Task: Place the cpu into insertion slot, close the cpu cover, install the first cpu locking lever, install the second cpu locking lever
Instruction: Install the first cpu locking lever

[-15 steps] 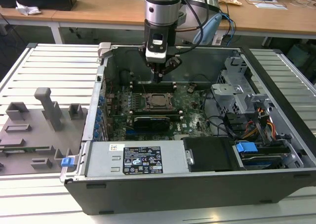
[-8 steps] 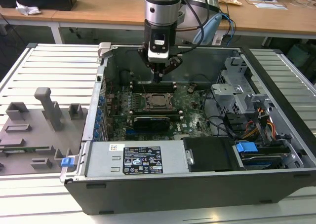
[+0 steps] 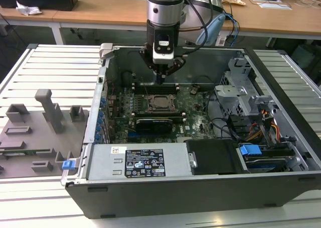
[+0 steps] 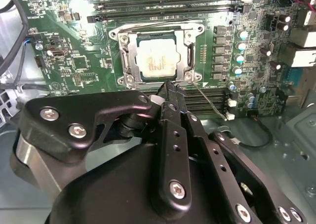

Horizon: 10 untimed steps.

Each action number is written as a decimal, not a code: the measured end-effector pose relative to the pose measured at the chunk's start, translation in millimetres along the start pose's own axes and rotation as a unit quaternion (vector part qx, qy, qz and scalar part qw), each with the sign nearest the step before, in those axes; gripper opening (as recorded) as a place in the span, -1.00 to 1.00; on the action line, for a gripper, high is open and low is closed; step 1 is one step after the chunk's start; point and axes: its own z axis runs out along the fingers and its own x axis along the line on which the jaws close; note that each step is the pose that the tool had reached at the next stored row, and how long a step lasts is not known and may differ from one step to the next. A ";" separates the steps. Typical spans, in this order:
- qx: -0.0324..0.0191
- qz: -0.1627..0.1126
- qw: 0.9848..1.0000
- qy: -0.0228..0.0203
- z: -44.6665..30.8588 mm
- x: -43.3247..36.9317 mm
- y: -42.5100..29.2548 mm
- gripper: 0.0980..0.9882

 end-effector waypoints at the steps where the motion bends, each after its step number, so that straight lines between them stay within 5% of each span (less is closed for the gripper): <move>1: 0.000 -0.002 1.000 0.000 0.0 0.0 0.0 -0.98; 10: -0.001 -0.029 1.000 0.001 0.0 0.0 0.0 -0.98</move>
